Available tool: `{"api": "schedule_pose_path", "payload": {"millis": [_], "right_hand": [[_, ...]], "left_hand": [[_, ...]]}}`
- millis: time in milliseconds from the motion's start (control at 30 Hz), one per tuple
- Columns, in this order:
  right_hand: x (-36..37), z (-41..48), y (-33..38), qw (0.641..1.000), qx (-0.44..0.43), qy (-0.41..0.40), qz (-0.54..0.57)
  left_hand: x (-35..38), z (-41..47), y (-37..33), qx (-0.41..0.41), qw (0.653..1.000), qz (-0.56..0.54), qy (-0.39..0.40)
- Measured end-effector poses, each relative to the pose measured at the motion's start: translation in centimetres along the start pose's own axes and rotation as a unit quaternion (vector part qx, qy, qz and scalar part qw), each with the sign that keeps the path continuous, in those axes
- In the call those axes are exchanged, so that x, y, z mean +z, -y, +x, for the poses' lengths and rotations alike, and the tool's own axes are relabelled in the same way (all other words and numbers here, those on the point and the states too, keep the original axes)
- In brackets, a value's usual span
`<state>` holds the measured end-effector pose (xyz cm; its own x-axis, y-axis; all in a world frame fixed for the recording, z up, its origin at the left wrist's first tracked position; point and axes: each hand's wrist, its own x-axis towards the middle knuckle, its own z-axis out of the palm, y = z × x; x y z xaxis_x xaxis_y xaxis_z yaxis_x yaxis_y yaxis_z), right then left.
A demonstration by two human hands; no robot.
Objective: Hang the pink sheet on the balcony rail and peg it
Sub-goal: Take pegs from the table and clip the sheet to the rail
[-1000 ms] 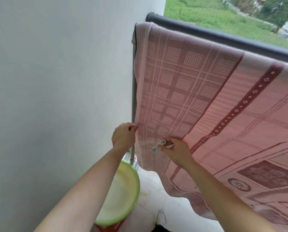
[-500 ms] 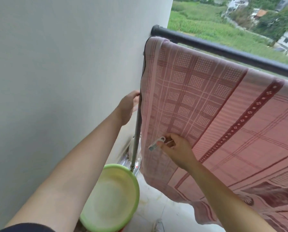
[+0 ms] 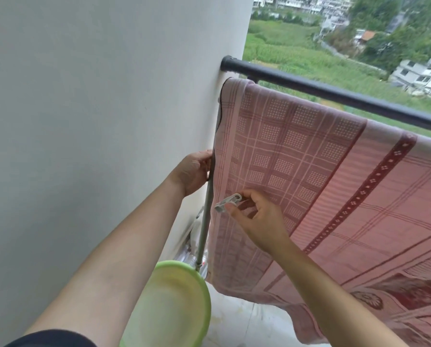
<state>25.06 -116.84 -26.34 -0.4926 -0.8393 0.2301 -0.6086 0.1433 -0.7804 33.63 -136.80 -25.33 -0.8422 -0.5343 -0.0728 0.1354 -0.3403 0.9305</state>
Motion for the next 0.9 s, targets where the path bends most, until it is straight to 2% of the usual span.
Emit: {"api": "schedule_pose_path", "payload": {"millis": [100, 367, 500, 567, 700, 900], "right_hand": [[0.7, 1.2, 0.0, 0.998, -0.044, -0.023, -0.026], [1.6, 2.0, 0.5, 0.994, -0.093, 0.014, -0.060], [1.1, 1.8, -0.4, 0.996, -0.077, -0.014, -0.051], [0.6, 1.7, -0.7, 0.997, -0.060, -0.018, -0.043], [-0.6, 1.8, -0.5, 0.999, -0.022, -0.009, -0.035], [-2.5, 2.5, 1.4, 1.000, -0.018, 0.006, 0.018]], "left_hand": [[-0.3, -0.1, -0.1, 0.027, 0.999, 0.013, -0.037], [-1.7, -1.1, -0.8, 0.082, 0.995, -0.009, -0.062], [-0.2, -1.8, 1.9, 0.040, 0.998, 0.010, -0.050], [0.3, -2.3, 3.1, 0.056, 0.996, 0.037, -0.060], [0.8, -2.5, 4.1, 0.116, 0.987, -0.005, -0.111], [0.0, -2.3, 4.8, 0.116, 0.986, -0.044, -0.113]]}}
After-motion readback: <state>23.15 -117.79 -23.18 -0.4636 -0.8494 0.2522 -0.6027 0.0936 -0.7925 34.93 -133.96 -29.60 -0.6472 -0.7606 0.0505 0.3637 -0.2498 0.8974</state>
